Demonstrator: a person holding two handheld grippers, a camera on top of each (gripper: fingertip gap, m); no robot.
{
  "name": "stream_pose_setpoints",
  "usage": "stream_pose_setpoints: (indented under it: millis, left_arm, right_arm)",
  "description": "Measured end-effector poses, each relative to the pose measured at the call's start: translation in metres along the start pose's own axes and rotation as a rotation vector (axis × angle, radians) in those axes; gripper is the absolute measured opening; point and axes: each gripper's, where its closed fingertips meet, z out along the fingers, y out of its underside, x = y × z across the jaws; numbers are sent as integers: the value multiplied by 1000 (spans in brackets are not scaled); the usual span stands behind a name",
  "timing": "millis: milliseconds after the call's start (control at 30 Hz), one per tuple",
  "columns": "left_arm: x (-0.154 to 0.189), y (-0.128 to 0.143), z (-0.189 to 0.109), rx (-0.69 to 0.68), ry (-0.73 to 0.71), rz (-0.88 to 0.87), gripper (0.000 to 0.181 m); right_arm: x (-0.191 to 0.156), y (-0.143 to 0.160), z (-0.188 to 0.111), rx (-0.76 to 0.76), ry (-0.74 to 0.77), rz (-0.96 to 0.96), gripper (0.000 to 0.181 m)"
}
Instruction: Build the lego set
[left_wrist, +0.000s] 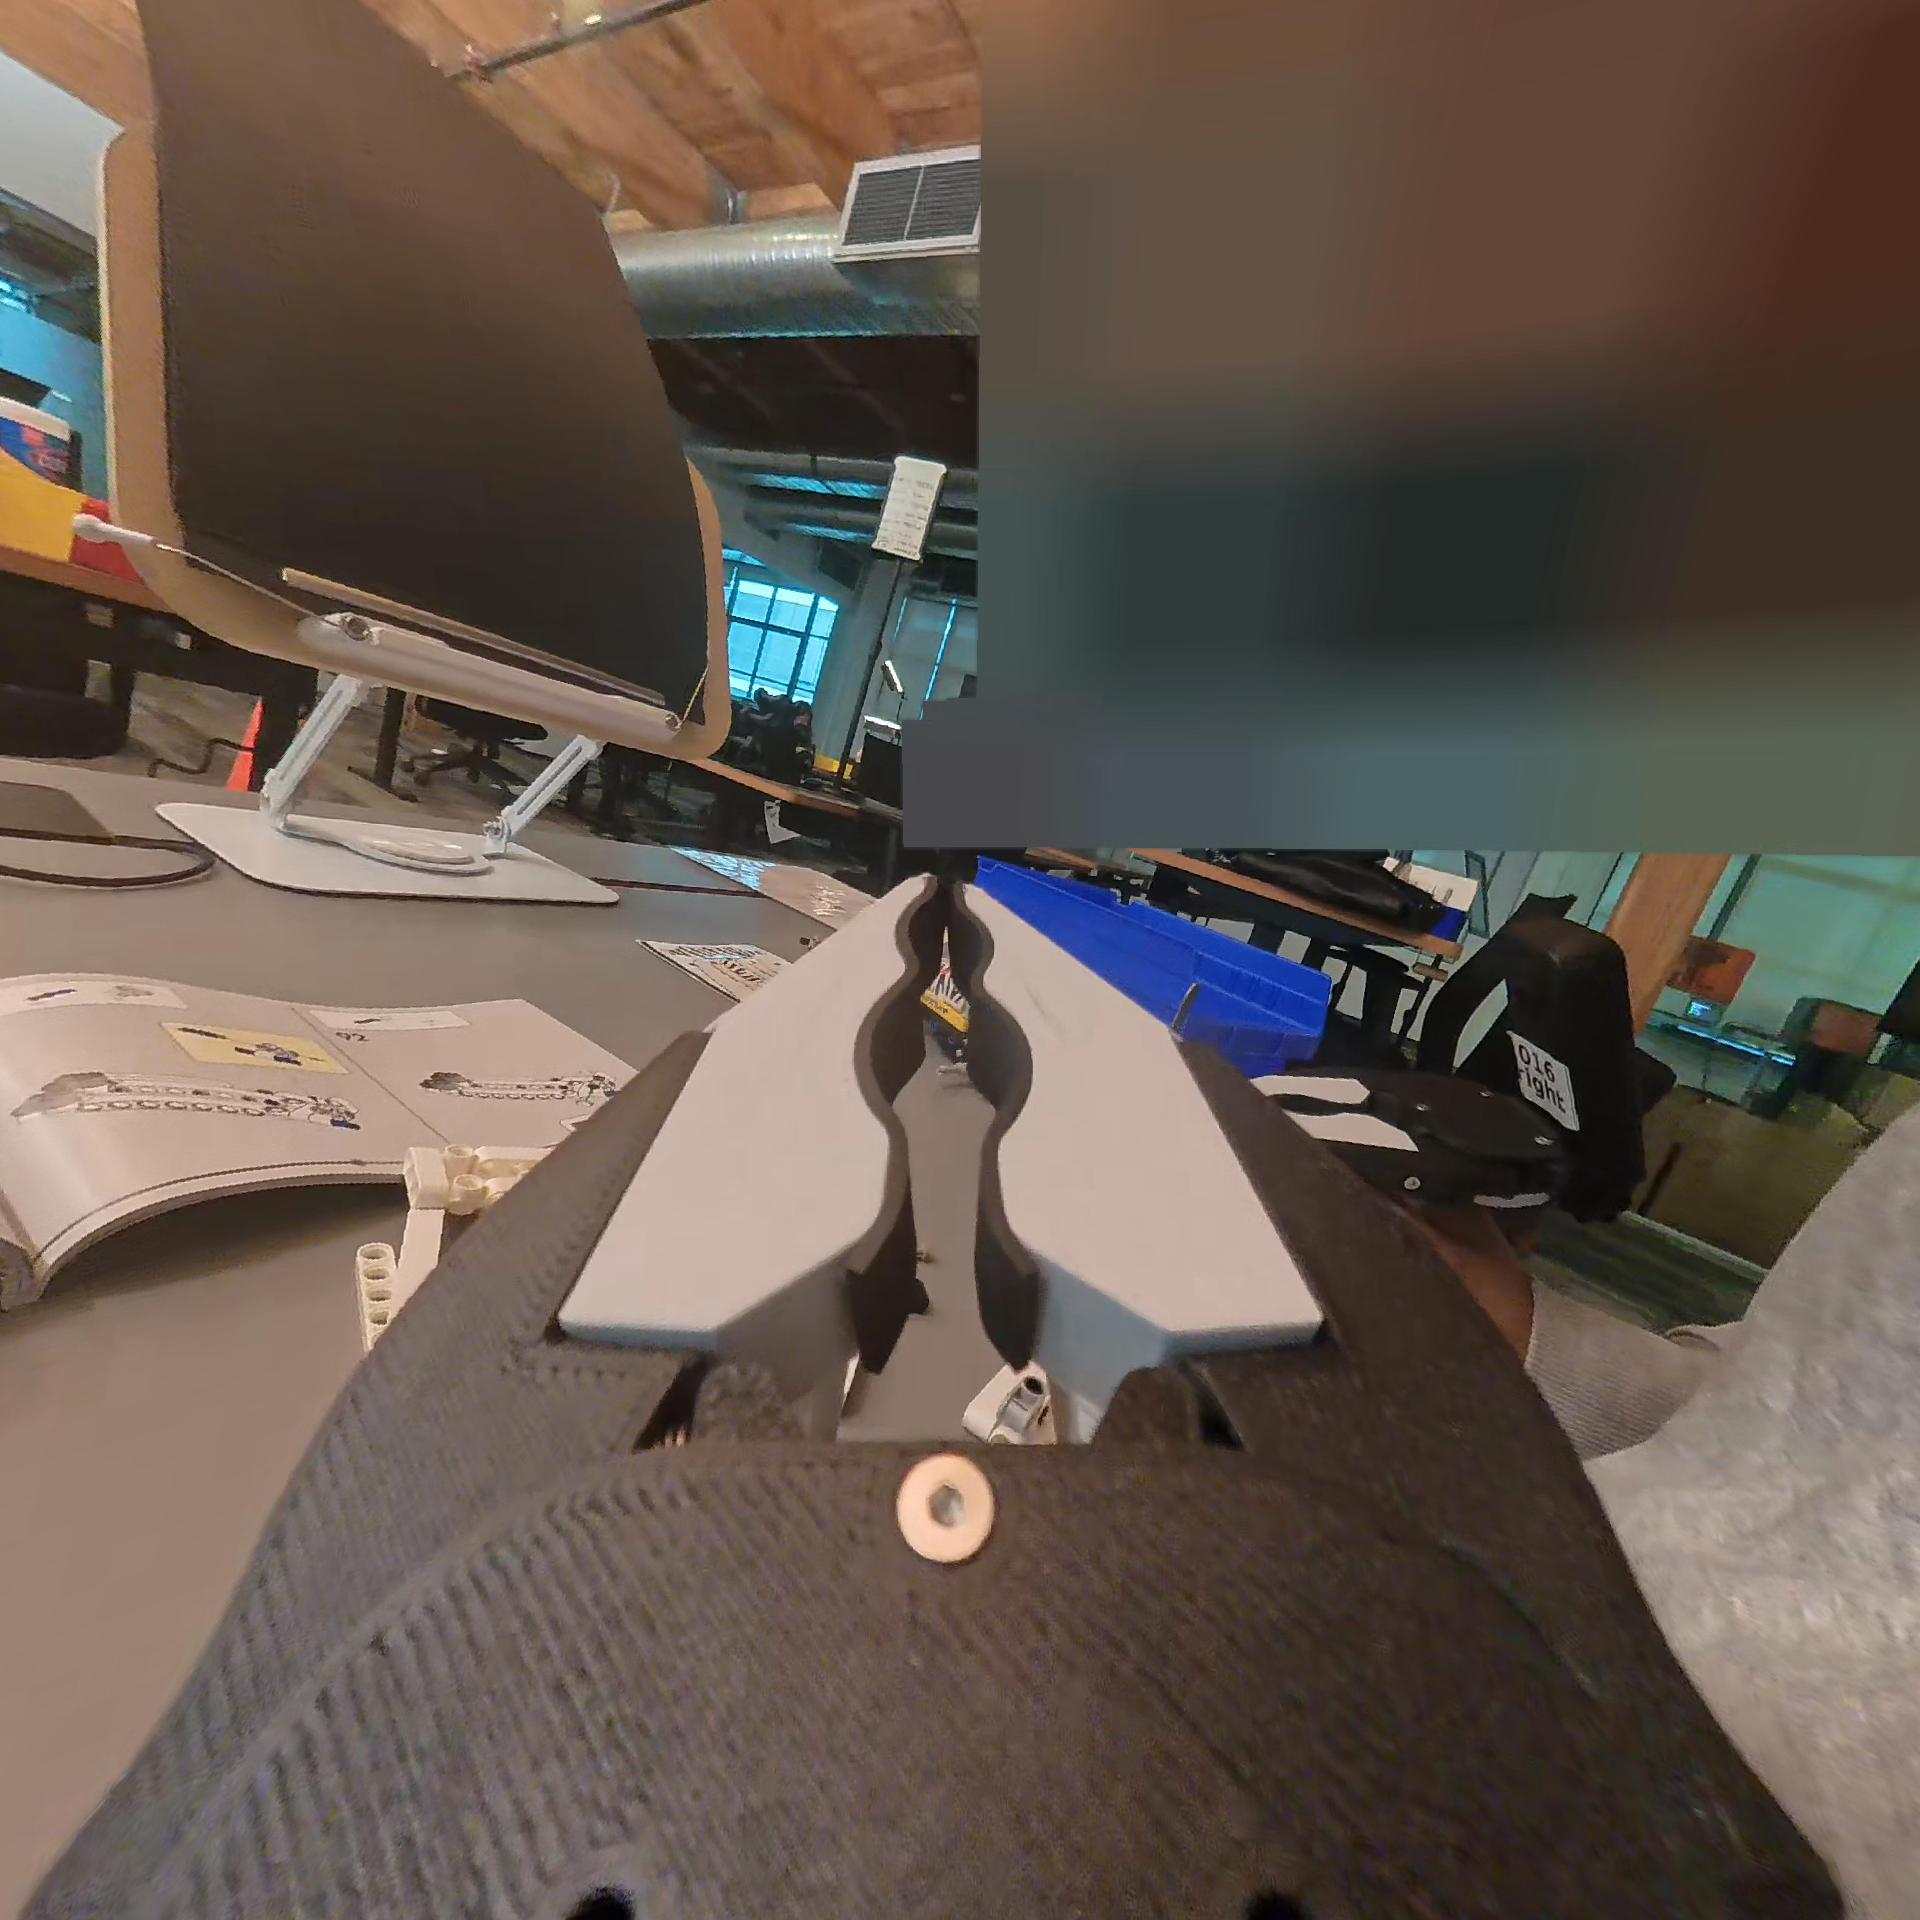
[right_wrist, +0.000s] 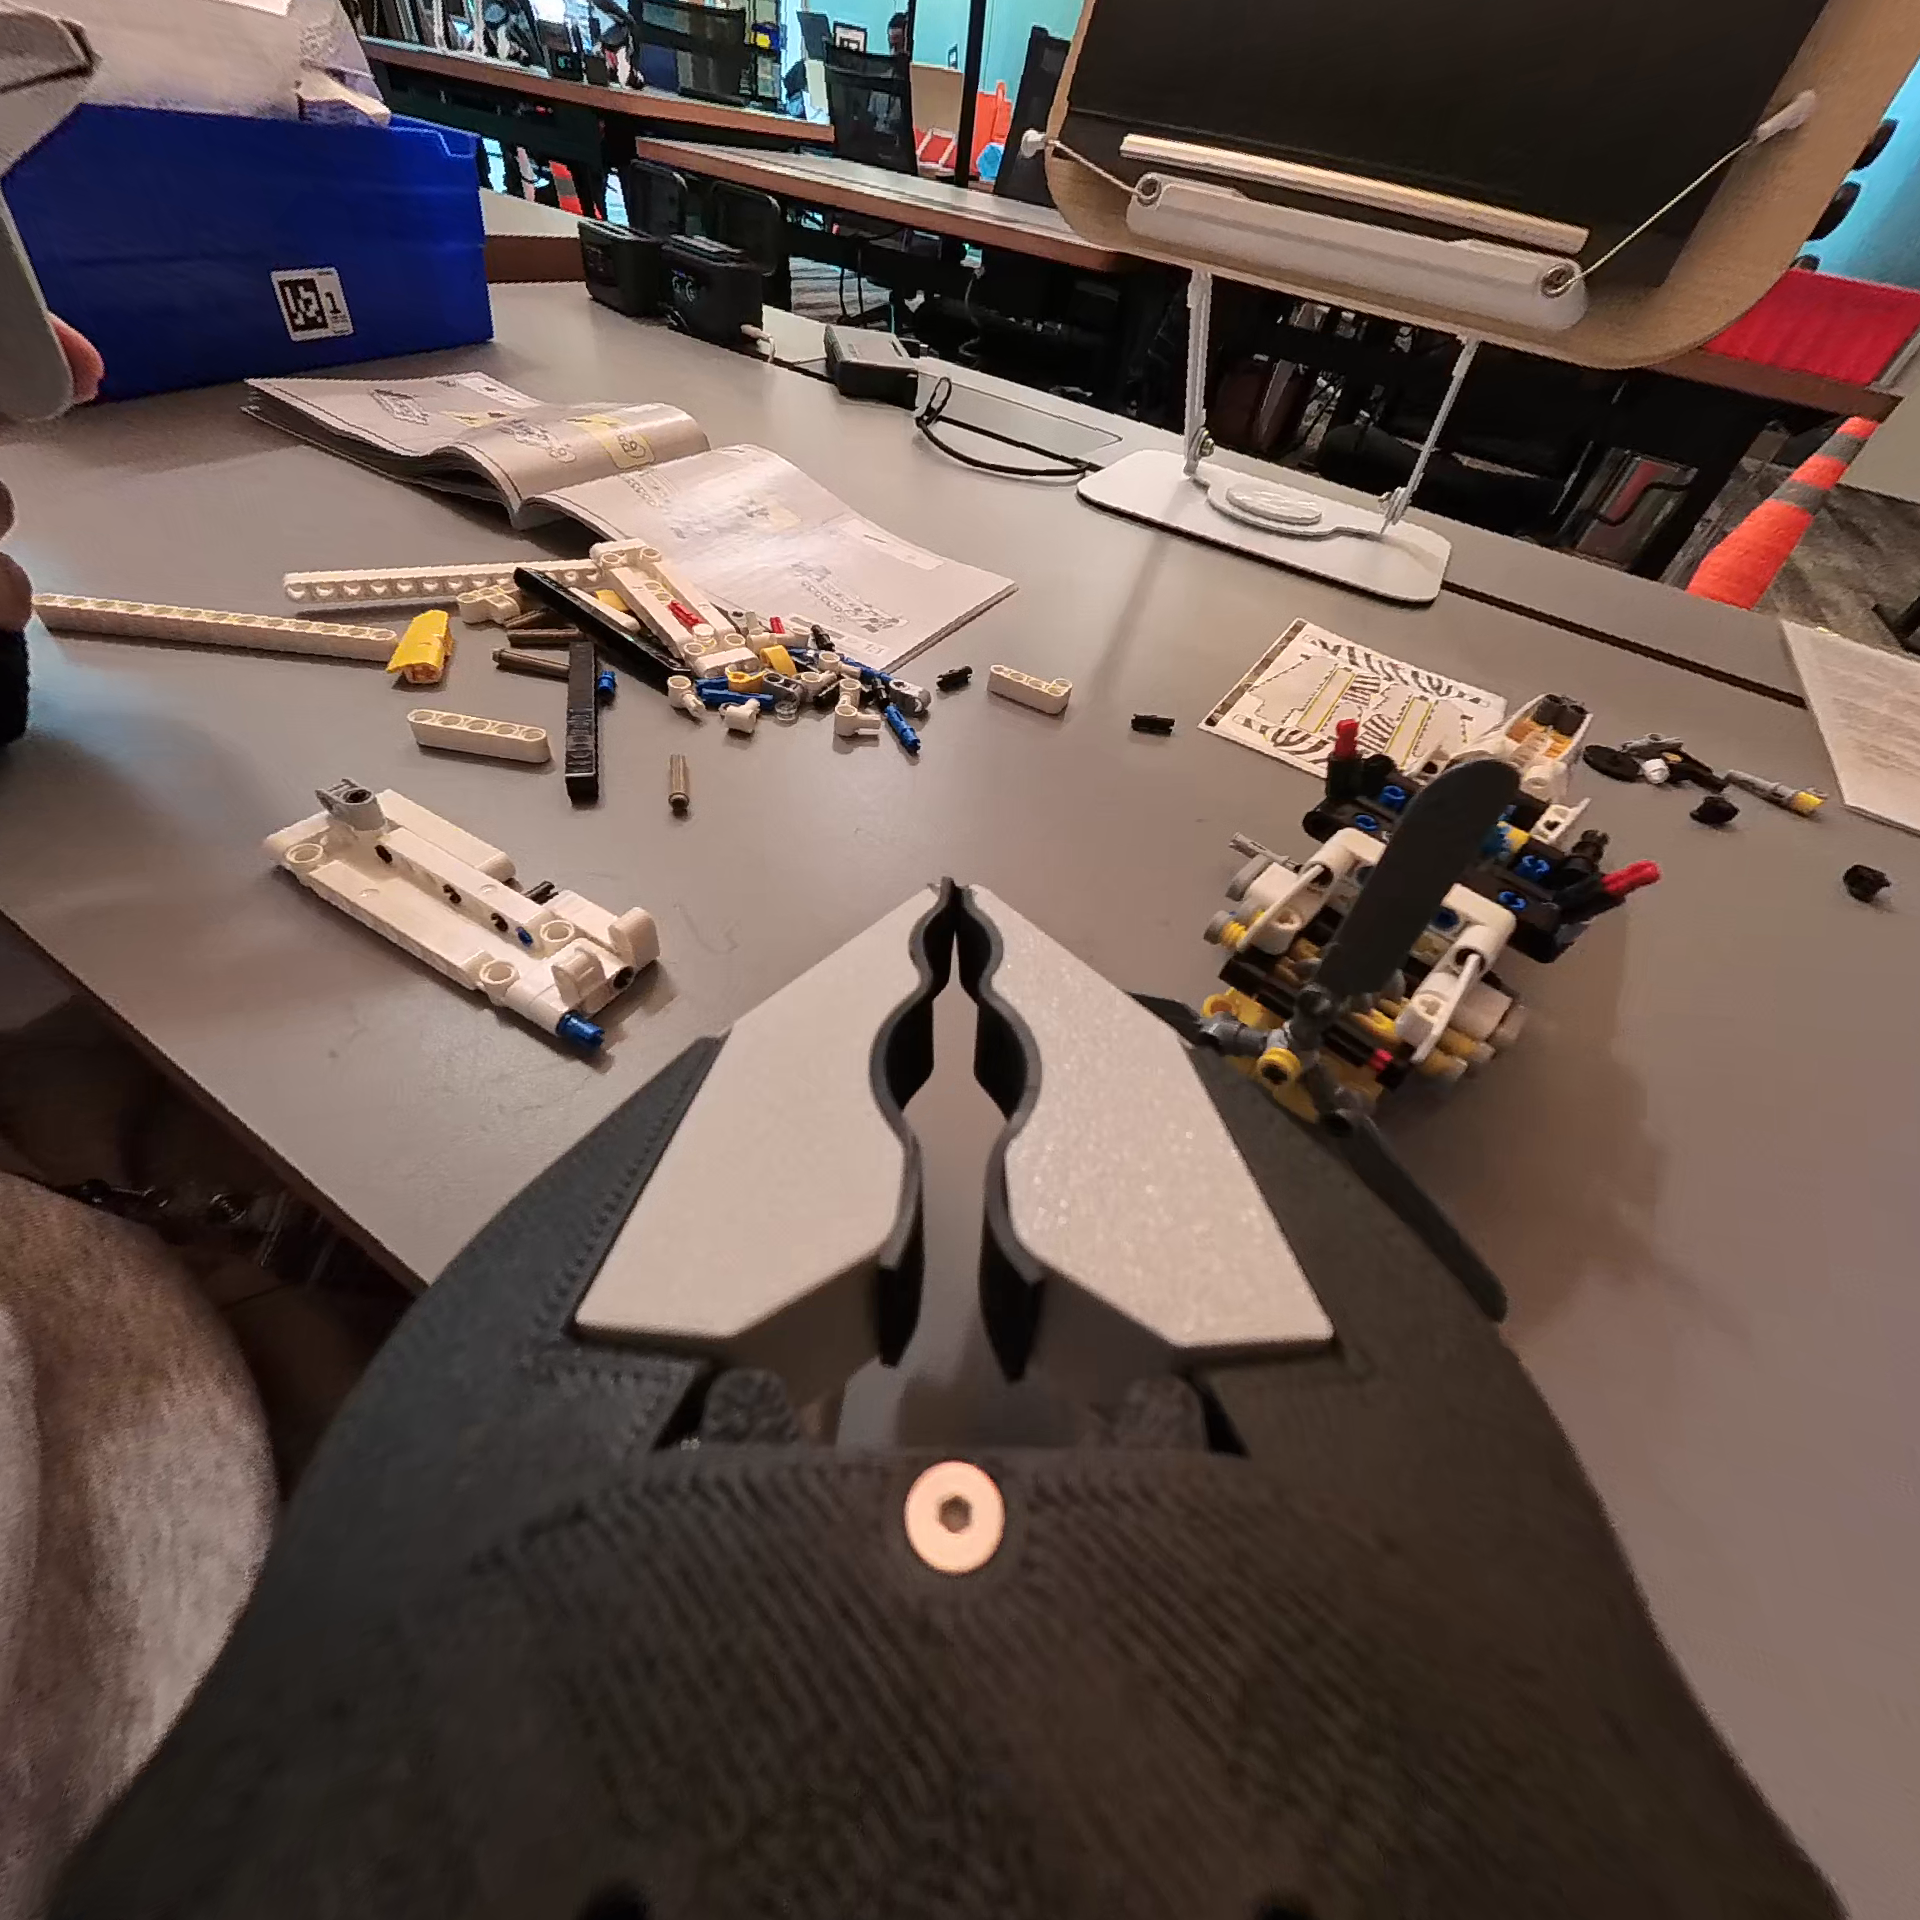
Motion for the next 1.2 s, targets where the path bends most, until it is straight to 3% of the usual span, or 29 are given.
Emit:
stream_pose_setpoints:
  millis: [200, 267, 367, 433, 567, 633, 767, 967, 1100, 1200]
  left_arm:
    - [0, 4, 3, -20, -1, -2, 0]
    - [-4, 2, 2, -15, -11, -24, 0]
    - [-9, 3, 3, -19, -23, -53, 0]
    - [-10, 5, 5, -29, -29, -58, 0]
    - [-11, 6, 5, -37, -34, -64, 0]
    - [-13, 7, 6, -41, -39, -71, 0]
    - [-14, 8, 7, -48, -44, -76, 0]
    - [-14, 8, 7, -49, -45, -80, 0]
    - [-13, 8, 7, -47, -46, -73, 0]
    - [-12, 8, 7, -48, -43, -62, 0]
  right_arm:
    - [0, 0, -1, 2, 7, 0, 0]
    - [7, 4, 6, -69, 39, 62, 0]
    - [-21, -5, 28, -180, -138, 155, 0]
    - [-40, -19, 45, -199, -219, 119, 15]
    - [-64, -19, 75, -280, -296, -46, 0]
    - [-76, -7, 85, -371, -358, -46, 6]
    - [-94, 2, 85, -454, -477, 59, 21]
    - [-89, 19, 86, -525, -441, 37, 25]
    - [-88, 20, 88, -518, -449, 1, 4]
    - [-87, 21, 88, -518, -464, 8, 4]
